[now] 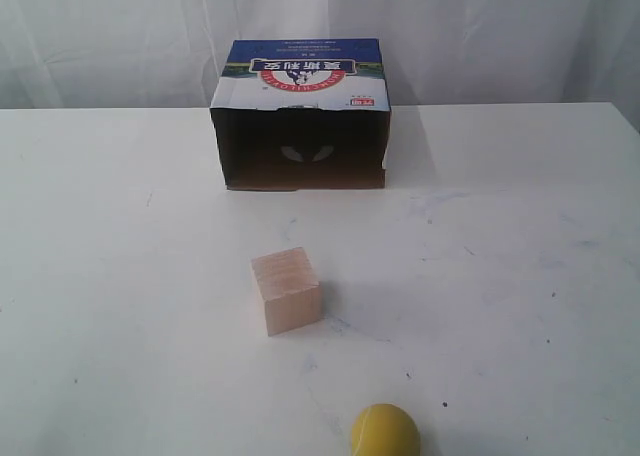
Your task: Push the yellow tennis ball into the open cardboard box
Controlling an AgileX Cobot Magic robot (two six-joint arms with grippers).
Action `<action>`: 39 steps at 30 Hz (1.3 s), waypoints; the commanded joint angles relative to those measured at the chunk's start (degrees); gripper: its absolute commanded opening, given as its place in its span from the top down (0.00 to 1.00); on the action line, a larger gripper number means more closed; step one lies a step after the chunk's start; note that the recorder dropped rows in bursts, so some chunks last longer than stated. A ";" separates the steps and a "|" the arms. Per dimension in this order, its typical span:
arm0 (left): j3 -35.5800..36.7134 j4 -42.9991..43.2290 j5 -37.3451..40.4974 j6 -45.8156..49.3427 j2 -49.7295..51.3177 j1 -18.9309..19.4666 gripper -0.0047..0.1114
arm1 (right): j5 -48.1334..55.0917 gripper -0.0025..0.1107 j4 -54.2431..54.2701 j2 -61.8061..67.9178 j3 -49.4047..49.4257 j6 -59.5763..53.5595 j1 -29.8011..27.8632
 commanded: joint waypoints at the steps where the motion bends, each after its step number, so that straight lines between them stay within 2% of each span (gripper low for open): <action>1: 0.24 -0.41 0.04 -0.51 -0.27 0.10 0.96 | -17.99 0.98 13.80 -0.26 -0.61 11.24 -0.31; 4: 0.24 -0.41 0.04 -0.51 -0.27 0.10 0.96 | -13.04 0.98 18.66 3.11 -5.11 15.87 -0.31; 7: 0.24 -0.41 0.04 -0.51 -0.27 0.10 0.96 | -9.70 0.98 15.23 10.67 -12.79 16.20 -0.31; 9: 0.24 -0.41 0.04 -0.51 -0.27 0.10 0.96 | -8.87 0.98 6.85 18.15 -20.37 14.54 -0.31; 13: 0.24 -0.41 0.04 -0.51 -0.27 0.10 0.96 | -8.20 0.98 -17.13 35.46 -30.37 2.44 -0.31; 15: 0.24 -0.41 0.04 -0.51 -0.27 0.10 0.96 | -6.59 0.98 -23.81 43.11 -33.20 -2.42 -0.31; 24: 0.24 -0.41 0.04 -0.51 -0.27 0.10 0.96 | -2.74 0.98 -19.54 71.16 -36.13 -7.52 -0.31; 26: 0.24 -0.41 0.04 -0.51 -0.27 0.10 0.96 | 3.96 0.98 -19.54 74.19 -37.34 -13.40 -0.41; 28: 0.24 -0.41 0.04 -0.51 -0.27 0.10 0.96 | 20.19 0.98 -19.54 76.41 -41.63 -22.50 -0.41; 29: 0.24 -0.41 0.04 -0.51 -0.27 0.10 0.96 | 37.69 0.98 -19.65 78.52 -47.79 -26.82 -0.54; 32: 0.24 -0.41 0.04 -0.51 -0.27 0.10 0.96 | 56.01 0.98 -18.51 80.43 -56.55 -26.17 -0.68; 34: 0.24 -0.41 0.04 -0.51 -0.27 0.10 0.96 | 61.83 0.98 -12.80 80.32 -59.79 -28.89 -0.07; 39: 0.24 -0.41 0.04 -0.51 -0.27 0.10 0.96 | 71.41 0.98 10.06 77.47 -60.54 -53.84 6.99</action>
